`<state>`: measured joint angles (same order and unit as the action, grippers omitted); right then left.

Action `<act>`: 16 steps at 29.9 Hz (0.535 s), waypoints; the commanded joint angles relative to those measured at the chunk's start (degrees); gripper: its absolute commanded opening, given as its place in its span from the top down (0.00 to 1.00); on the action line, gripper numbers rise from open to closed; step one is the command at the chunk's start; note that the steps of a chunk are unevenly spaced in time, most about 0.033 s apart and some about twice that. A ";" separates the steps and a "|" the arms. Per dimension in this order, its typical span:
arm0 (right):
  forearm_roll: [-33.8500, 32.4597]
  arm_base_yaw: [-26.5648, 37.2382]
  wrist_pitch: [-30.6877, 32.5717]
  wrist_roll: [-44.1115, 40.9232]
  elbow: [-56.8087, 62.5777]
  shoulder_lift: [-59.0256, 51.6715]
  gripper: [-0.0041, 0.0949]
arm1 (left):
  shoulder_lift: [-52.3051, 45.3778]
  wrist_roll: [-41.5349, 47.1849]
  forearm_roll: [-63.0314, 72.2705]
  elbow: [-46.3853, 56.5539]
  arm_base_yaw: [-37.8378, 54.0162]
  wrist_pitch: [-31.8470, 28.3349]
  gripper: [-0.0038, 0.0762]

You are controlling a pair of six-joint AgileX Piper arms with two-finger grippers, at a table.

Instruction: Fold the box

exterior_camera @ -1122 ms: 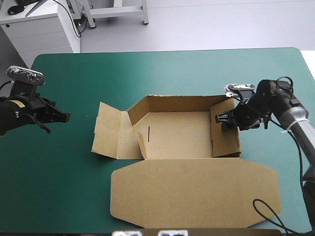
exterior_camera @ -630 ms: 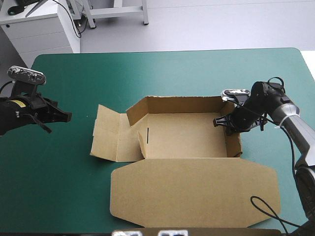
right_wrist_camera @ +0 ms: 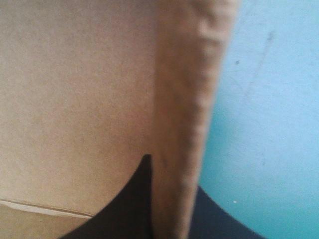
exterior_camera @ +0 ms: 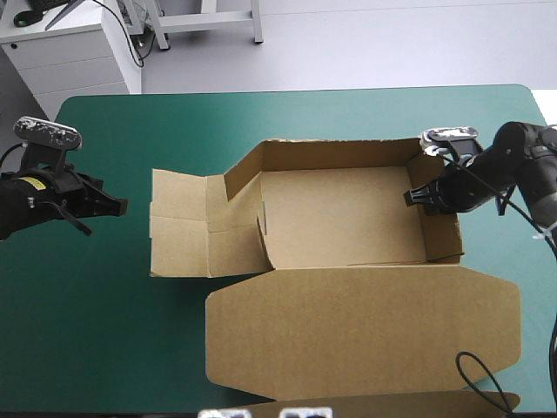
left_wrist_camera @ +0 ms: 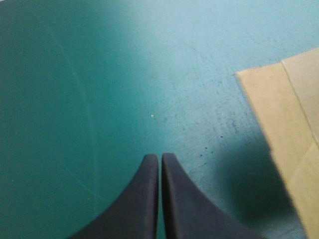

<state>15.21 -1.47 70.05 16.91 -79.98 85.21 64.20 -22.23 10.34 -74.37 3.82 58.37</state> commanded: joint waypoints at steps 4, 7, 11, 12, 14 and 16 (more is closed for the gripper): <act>0.82 3.50 0.33 3.75 -2.07 -7.61 0.98 | -1.20 0.43 -2.20 -1.29 0.13 -3.43 0.94; 0.71 4.01 0.33 3.97 -2.07 -9.84 0.98 | -1.20 1.65 -5.98 -0.71 0.13 -3.90 0.94; 0.61 4.09 0.33 4.19 -2.07 -12.59 0.98 | -1.20 2.27 -9.83 2.25 0.13 -5.76 0.94; 0.61 4.09 0.33 4.19 -2.07 -13.19 0.98 | -1.20 2.68 -10.34 3.25 0.13 -6.44 0.94; 0.61 4.09 0.23 4.19 -2.07 -14.18 0.98 | -1.20 3.19 -9.98 6.07 0.23 -8.41 0.94; 0.61 4.09 0.23 4.19 -2.07 -14.95 0.98 | -1.20 3.24 -8.30 9.00 1.05 -10.81 0.93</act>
<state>14.76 2.19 71.65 20.13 -80.17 72.93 64.20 -19.85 0.72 -66.92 4.16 53.47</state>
